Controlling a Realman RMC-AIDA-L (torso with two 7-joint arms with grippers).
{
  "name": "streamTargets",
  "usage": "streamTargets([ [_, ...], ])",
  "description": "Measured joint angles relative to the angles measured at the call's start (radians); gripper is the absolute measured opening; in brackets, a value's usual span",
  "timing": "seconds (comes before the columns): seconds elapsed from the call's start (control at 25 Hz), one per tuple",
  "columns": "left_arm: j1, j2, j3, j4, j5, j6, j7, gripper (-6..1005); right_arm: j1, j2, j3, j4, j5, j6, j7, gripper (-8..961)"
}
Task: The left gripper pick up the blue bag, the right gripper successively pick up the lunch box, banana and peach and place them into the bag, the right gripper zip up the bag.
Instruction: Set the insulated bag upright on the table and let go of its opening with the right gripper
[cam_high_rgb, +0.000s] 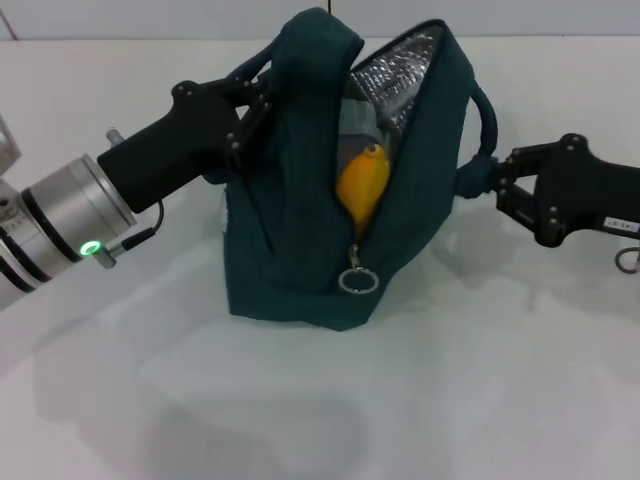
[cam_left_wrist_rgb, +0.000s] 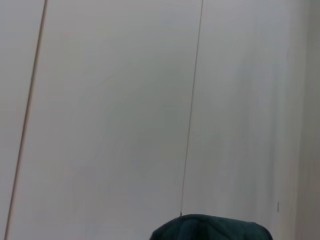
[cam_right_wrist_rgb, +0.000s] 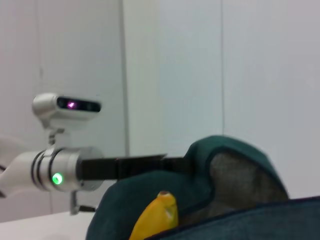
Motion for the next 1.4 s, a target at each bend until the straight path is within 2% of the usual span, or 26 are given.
streamTargets([
  [0.44, 0.002, -0.007, 0.003, -0.07, -0.037, 0.019, 0.075, 117, -0.009, 0.0, 0.122, 0.025, 0.055, -0.055, -0.01, 61],
  [0.68, 0.003, -0.008, 0.013, -0.088, -0.03, 0.046, 0.089, 123, -0.001, -0.005, 0.125, 0.017, 0.071, -0.076, -0.005, 60],
  [0.84, 0.005, -0.01, 0.038, -0.117, -0.036, 0.078, 0.156, 127, 0.005, -0.008, 0.118, 0.023, 0.065, -0.077, -0.002, 59],
  [1.04, 0.007, -0.011, 0.04, -0.135, -0.039, 0.134, 0.192, 319, 0.009, -0.012, 0.117, 0.024, 0.062, -0.103, -0.001, 57],
  [1.24, -0.009, -0.011, 0.041, -0.153, -0.041, 0.13, 0.195, 572, 0.01, -0.01, 0.115, 0.028, 0.052, -0.117, 0.004, 59],
  [1.4, -0.02, -0.011, 0.041, -0.169, -0.041, 0.122, 0.204, 655, 0.011, -0.012, 0.115, 0.063, 0.05, -0.117, 0.014, 72],
])
